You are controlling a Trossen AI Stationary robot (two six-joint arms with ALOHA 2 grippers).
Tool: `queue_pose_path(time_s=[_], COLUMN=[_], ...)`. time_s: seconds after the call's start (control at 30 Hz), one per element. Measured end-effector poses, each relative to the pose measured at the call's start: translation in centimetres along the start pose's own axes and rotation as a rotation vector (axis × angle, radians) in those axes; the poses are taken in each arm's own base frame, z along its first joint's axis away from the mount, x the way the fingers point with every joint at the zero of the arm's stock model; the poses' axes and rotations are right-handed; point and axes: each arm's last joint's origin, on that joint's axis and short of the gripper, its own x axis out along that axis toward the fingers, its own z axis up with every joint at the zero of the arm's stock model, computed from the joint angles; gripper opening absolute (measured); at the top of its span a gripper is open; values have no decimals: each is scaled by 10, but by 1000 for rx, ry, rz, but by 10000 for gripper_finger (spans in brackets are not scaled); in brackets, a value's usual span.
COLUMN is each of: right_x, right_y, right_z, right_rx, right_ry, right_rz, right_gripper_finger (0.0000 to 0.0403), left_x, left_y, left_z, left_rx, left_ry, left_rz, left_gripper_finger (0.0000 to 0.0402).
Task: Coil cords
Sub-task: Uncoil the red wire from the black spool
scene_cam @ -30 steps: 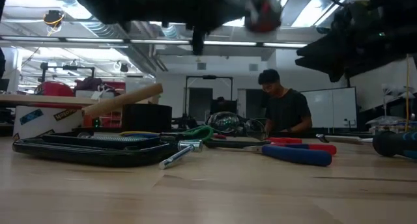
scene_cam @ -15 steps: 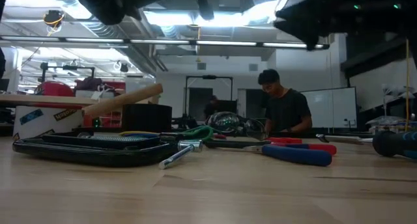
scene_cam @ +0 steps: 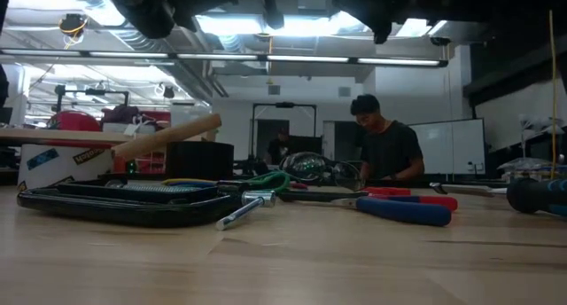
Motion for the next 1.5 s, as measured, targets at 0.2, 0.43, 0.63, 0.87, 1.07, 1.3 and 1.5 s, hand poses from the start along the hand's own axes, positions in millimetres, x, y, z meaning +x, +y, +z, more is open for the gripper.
queue_pose_path(time_s=[0.2,0.43,0.63,0.87,1.07,1.3,1.5], right_x=[0,-1,-2,-2,-2,-3,-3], right_y=[-2,-3,-5,-6,-5,-6,-6], right_z=[2,11,16,16,17,17,18], right_rx=[5,-18,-32,-31,-31,-43,-47], right_ry=[-12,-109,-161,-165,-173,-174,-177], right_rz=[-71,-102,-204,-220,-182,-221,-221], right_gripper_finger=[166,165,165,165,165,165,165], left_x=[0,0,0,0,0,0,0], left_y=[10,18,22,24,25,24,21], left_z=[7,11,14,9,6,4,0], left_rx=[83,102,88,89,98,88,77], left_ry=[-24,-39,-44,11,41,56,83], left_rz=[26,60,70,85,100,101,95], left_gripper_finger=[0,0,0,0,0,0,0])
